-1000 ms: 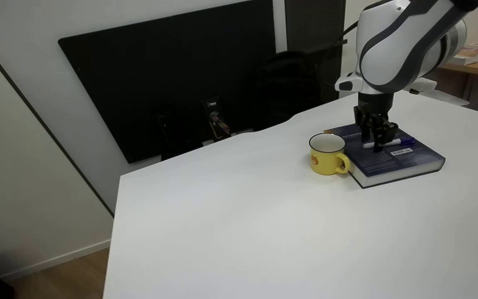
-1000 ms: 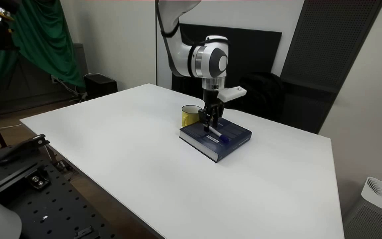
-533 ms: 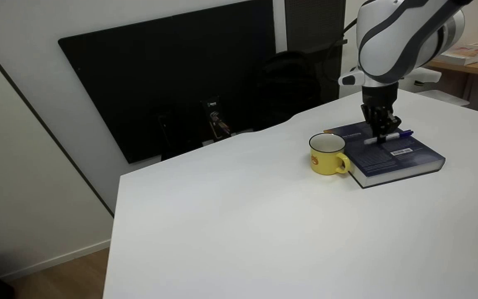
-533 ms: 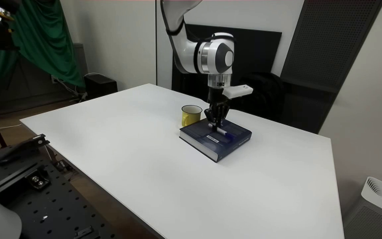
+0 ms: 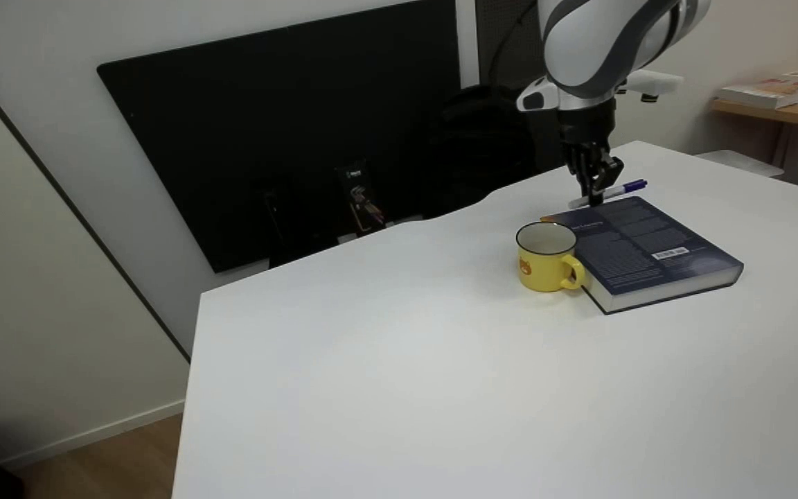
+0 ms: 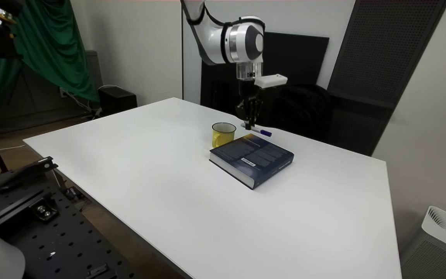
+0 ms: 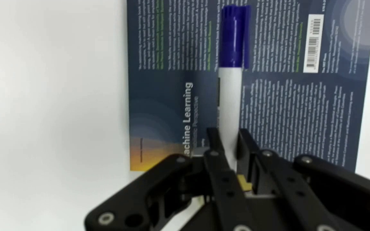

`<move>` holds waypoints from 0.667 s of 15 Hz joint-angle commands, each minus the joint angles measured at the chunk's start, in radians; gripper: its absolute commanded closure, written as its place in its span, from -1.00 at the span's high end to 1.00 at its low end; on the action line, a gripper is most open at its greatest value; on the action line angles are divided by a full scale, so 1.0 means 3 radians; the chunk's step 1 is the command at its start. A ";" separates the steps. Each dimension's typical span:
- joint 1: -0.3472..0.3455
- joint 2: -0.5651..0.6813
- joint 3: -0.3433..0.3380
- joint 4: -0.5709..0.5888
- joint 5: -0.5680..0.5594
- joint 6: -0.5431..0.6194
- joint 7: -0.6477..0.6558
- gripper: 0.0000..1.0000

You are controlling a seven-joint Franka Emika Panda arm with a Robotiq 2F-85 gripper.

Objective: Put the marker in the cup

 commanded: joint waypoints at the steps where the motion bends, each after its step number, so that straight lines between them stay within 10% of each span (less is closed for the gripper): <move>1: 0.0163 -0.0037 0.0005 0.0228 -0.0141 -0.0241 0.0076 -0.91; 10: -0.0264 -0.0104 0.0762 0.0314 0.0833 -0.0304 -0.0936 -0.91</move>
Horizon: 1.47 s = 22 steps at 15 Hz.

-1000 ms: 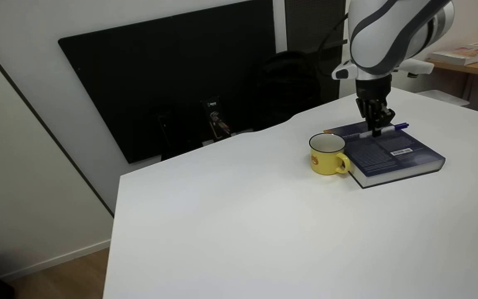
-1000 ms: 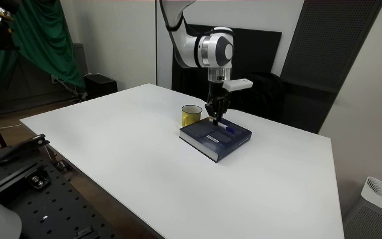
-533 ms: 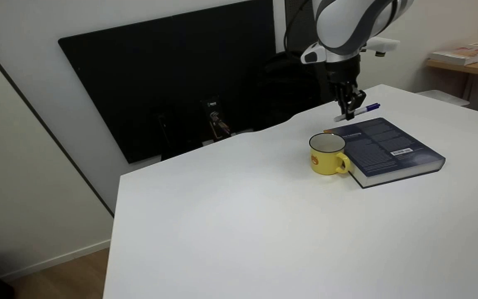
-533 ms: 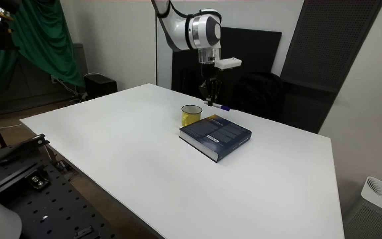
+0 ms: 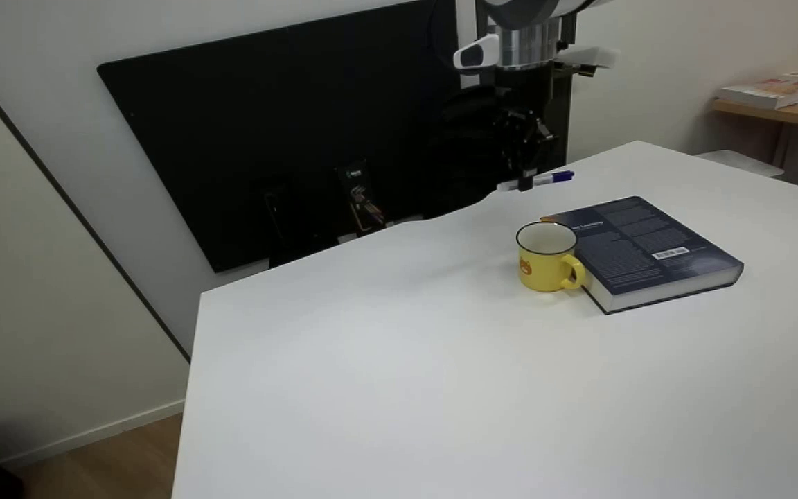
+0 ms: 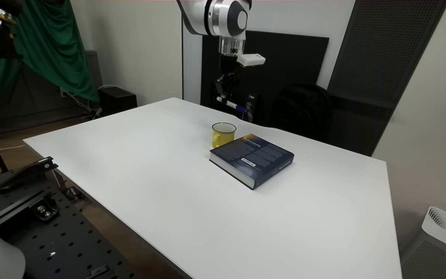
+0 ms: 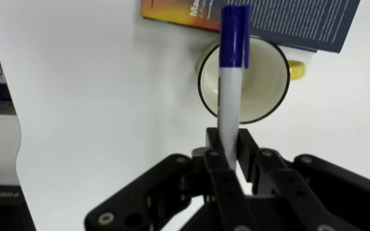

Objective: Put the marker in the cup

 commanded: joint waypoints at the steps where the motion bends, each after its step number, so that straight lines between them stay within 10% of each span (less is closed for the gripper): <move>1: -0.0344 0.0071 0.0322 0.0063 0.0501 -0.0049 -0.0587 -0.91; 10: -0.0728 0.0635 0.0501 0.0676 0.1565 -0.1130 -0.1819 -0.91; 22: -0.0686 0.1198 0.0320 0.1361 0.1623 -0.1445 -0.2122 -0.91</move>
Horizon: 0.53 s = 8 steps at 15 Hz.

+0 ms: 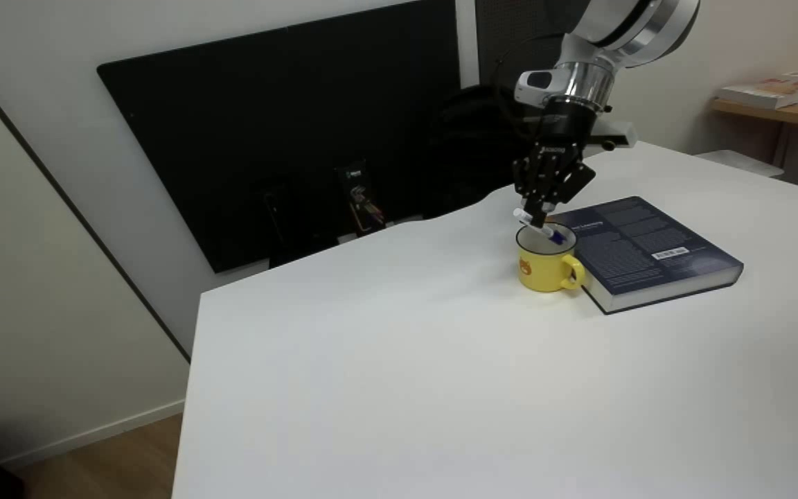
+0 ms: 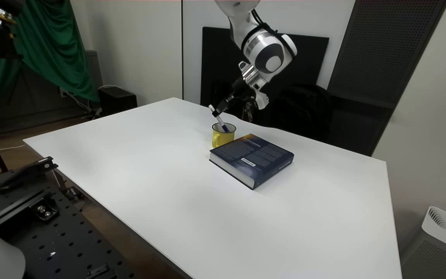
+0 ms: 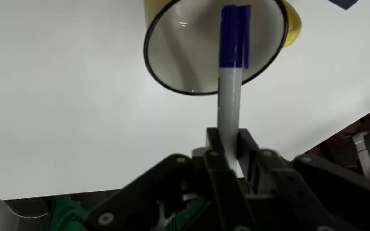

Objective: Put the marker in the cup

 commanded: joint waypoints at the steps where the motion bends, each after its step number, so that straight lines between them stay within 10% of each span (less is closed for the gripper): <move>1: 0.0016 0.0304 -0.0019 0.0440 0.0007 -0.0148 -0.0100 -0.91; 6: 0.0019 0.0531 -0.0039 0.0656 -0.0014 -0.0207 -0.0160 -0.91; 7: 0.0049 0.0549 -0.0070 0.0684 -0.0053 -0.0217 -0.0124 -0.15; 8: 0.0073 0.0551 -0.0093 0.0692 -0.0086 -0.0187 -0.0115 -0.14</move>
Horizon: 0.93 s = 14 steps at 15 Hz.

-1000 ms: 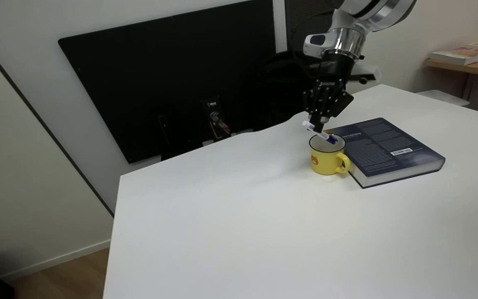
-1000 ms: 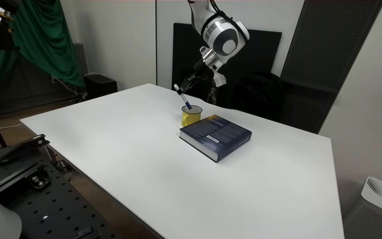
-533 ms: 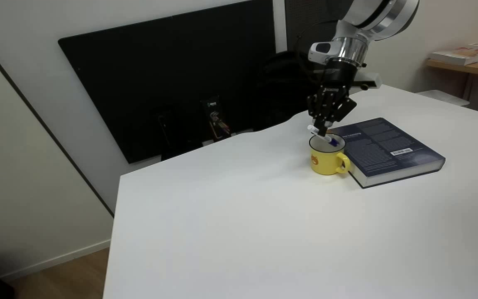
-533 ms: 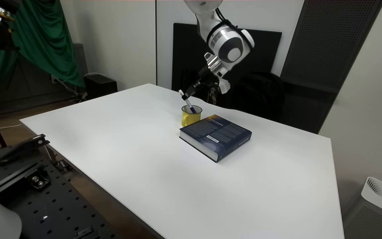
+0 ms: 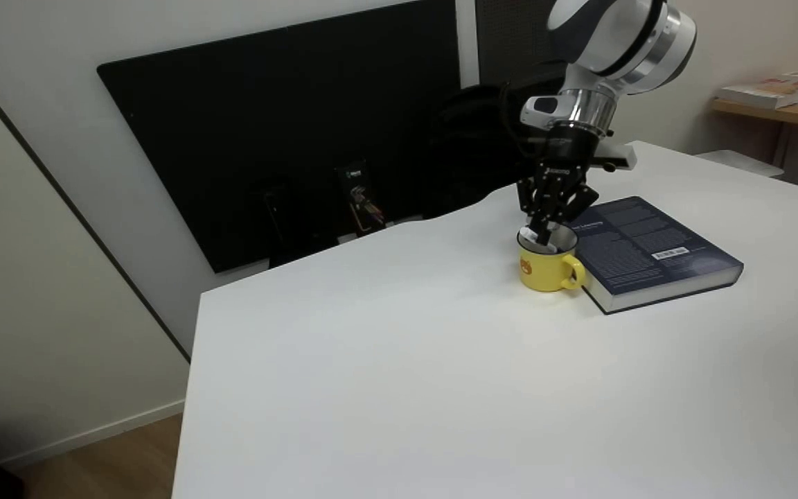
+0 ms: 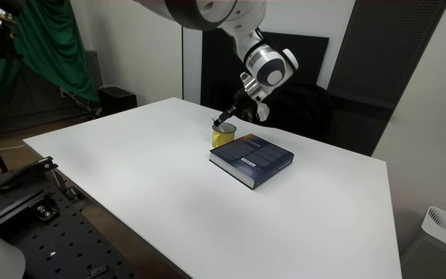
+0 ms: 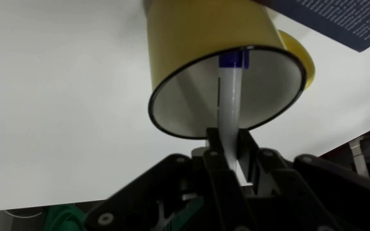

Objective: Put the marker in the cup

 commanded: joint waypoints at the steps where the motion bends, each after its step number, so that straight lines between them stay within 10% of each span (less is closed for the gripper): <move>1: 0.0094 0.0176 -0.0084 0.0345 -0.0110 -0.0088 0.0053 -0.01; 8: 0.0296 -0.0285 -0.0119 0.0104 -0.0405 0.0063 -0.0035 0.92; 14: 0.0557 -0.0902 -0.0136 -0.0379 -0.0953 0.0068 -0.0394 1.00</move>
